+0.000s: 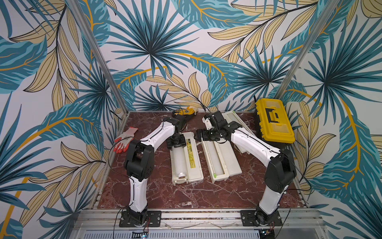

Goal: Put plastic wrap rolls into dispensers
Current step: Place the plastic wrap into the plastic wrap cutting box.

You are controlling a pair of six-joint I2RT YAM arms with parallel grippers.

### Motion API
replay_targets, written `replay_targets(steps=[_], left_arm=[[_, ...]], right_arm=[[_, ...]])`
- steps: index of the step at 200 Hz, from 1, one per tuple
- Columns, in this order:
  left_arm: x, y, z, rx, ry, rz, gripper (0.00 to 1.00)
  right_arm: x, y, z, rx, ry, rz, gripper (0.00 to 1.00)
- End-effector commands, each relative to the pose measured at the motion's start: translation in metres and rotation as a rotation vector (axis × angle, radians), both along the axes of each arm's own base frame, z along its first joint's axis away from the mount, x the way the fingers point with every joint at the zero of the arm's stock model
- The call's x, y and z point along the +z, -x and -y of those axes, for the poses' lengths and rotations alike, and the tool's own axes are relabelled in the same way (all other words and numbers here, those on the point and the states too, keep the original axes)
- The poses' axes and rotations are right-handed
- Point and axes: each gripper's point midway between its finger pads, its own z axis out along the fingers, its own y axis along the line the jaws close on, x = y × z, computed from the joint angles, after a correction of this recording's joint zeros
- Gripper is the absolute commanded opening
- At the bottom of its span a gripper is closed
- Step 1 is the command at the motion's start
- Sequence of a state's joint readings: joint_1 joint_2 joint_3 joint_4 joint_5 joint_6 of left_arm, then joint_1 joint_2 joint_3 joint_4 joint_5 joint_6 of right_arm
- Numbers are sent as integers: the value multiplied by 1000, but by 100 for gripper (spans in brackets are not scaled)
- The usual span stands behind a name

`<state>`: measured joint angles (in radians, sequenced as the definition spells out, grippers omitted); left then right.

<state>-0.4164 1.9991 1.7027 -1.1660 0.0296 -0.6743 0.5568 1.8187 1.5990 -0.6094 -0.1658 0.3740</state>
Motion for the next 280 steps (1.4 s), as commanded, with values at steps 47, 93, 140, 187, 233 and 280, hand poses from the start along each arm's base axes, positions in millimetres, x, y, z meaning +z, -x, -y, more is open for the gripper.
replay_targets(steps=[47, 93, 140, 187, 233, 280], left_arm=[[26, -3, -1, 0, 3, 76, 22], [21, -1, -5, 1, -13, 65, 22], [2, 2, -6, 4, -37, 19, 22], [-15, 6, -6, -4, -64, -21, 22], [-32, 5, -8, -16, -98, -52, 25], [-38, 8, -6, -29, -85, -73, 31]], right_arm=[[-12, 3, 3, 5, 19, -25, 99], [-14, 3, 1, 13, 17, -29, 99], [-17, 3, 1, 13, 20, -35, 99], [-17, 4, 4, 3, 26, -31, 99], [-16, 4, 4, -3, 19, -33, 99], [-20, 5, 7, -20, 26, -41, 99]])
